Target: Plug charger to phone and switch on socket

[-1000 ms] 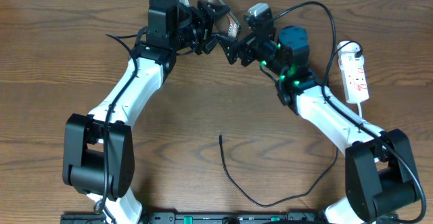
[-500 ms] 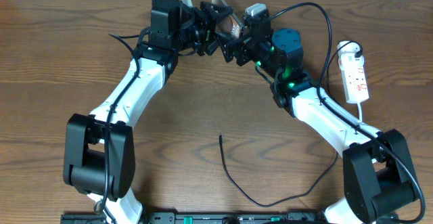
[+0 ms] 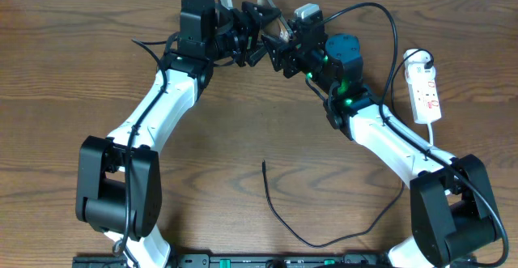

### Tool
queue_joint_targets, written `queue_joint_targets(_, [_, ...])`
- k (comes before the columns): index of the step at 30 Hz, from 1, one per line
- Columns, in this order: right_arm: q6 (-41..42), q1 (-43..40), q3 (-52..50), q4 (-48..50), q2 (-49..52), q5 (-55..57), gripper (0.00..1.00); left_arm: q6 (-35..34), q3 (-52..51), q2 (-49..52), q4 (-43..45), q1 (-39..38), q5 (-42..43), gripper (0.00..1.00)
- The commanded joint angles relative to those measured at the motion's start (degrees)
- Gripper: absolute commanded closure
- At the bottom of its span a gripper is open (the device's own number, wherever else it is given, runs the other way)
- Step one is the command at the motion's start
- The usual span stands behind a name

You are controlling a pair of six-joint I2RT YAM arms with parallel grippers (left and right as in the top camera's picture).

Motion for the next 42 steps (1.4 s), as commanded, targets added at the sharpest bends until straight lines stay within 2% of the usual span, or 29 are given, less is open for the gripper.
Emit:
queue_joint_targets(1, [0.4,0.2,1.1,0.2,0.9,0.5,0.37,-0.1,1.8,-1.9,1.2,-0.3,2.1,0.93])
queue_joint_targets(8, [0.4,0.2,1.1,0.2,0.9,0.5,0.46,-0.1,1.8,-1.9,1.2,-0.5,2.6,0.93])
queue_joint_targets(22, [0.4,0.2,1.1,0.2,1.0,0.9,0.76,-0.1,1.8,-1.9,1.2,-0.5,3.5,0.93])
queue_joint_targets(29, [0.4,0.2,1.1,0.2,1.0,0.9,0.98,-0.1,1.8,-1.9,1.2,-0.5,3.4,0.93])
queue_joint_targets(37, [0.4,0.2,1.1,0.2,1.0,0.9,0.99,0.0,1.8,-1.9,1.2,-0.5,3.4,0.93])
queue_joint_targets(38, [0.4,0.2,1.1,0.2,1.0,0.9,0.99,-0.1,1.8,-1.9,1.1,-0.5,3.3,0.84])
queue_joint_targets(39, [0.4,0.2,1.1,0.2,1.0,0.9,0.99,-0.1,1.8,-1.9,1.2,-0.5,3.3,0.59])
queue_joint_targets(41, [0.4,0.2,1.1,0.1,1.0,0.9,0.99,0.0,1.8,-1.9,1.1,-0.5,3.3,0.29])
queue_joint_targets(42, [0.4,0.2,1.1,0.0,1.0,0.9,0.99,0.0,1.8,-1.9,1.1,-0.5,3.3,0.19])
